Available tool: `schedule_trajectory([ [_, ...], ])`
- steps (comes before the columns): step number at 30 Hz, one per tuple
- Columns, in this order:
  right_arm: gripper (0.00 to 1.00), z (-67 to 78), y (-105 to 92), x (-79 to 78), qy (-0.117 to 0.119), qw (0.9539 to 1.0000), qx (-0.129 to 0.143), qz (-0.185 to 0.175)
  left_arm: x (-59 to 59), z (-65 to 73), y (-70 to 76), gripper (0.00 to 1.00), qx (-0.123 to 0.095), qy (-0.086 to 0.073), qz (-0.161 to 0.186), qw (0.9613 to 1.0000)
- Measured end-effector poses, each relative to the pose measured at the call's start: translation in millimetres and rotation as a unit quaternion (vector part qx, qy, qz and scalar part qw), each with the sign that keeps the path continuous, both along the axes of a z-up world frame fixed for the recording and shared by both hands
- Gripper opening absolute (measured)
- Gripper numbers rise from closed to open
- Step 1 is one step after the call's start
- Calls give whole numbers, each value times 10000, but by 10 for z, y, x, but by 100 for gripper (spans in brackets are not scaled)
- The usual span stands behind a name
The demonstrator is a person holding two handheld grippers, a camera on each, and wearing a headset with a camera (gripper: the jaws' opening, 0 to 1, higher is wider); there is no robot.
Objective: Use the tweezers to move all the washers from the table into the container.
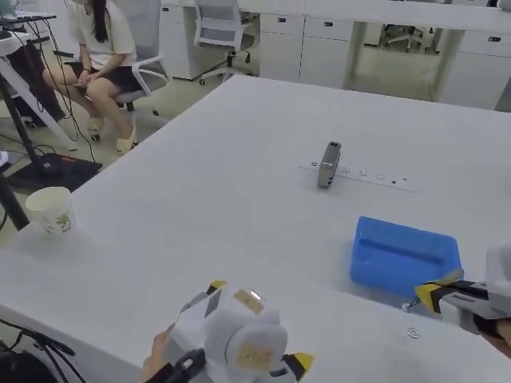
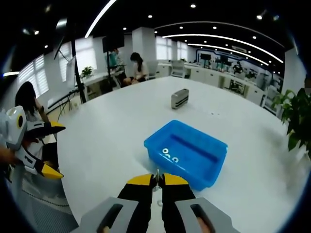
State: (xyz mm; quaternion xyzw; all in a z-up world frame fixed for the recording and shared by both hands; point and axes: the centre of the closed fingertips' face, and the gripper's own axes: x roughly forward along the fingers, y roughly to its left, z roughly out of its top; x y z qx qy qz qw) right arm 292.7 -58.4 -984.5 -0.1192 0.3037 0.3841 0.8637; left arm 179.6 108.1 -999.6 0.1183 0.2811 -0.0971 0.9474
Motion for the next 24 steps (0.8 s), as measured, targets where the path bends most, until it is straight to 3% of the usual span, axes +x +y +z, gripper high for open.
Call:
schedule_trajectory([
  [20,2,176,7,72,-207,9997,-123,107,-30,-32,-41,90,50,108,-78,9999],
  [24,2,221,-15,113,-247,9996,-94,45,-33,-8,-56,91,16,46,-107,9999],
])
